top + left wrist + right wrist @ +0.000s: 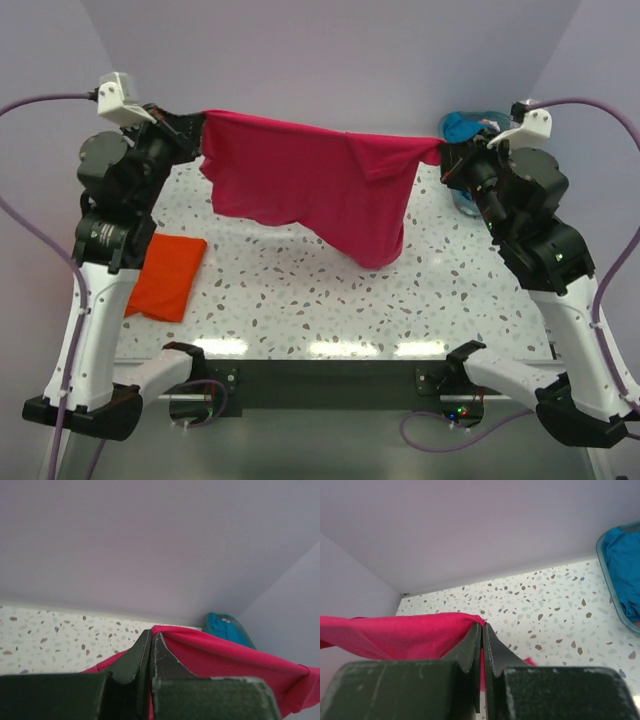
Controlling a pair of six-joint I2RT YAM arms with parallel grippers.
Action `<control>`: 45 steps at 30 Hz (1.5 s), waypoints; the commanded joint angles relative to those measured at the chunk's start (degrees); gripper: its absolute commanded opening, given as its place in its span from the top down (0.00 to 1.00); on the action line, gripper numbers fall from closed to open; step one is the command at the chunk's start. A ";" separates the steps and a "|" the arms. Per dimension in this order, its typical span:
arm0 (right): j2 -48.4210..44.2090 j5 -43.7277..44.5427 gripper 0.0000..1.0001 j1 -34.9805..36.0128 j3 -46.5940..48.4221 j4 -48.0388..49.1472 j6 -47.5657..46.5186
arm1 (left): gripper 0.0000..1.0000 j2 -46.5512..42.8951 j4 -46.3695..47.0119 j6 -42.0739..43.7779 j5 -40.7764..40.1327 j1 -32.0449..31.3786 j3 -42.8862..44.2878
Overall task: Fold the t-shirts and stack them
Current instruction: Flatten the tshirt out
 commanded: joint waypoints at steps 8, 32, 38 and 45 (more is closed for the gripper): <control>6.28 0.94 1.00 -0.88 6.83 5.02 -6.03 | 1.00 1.73 2.62 2.45 -2.41 1.40 5.87; 24.96 -10.75 1.00 -11.86 16.38 26.20 0.09 | 1.00 33.66 22.13 7.72 15.78 3.51 26.42; 7.93 -14.78 0.77 -11.86 -23.61 31.91 12.21 | 1.00 17.06 30.57 1.15 16.49 3.51 -13.89; -1.08 -21.12 0.38 -11.69 -60.19 36.51 19.27 | 0.90 4.82 34.88 -11.79 9.45 3.51 -52.38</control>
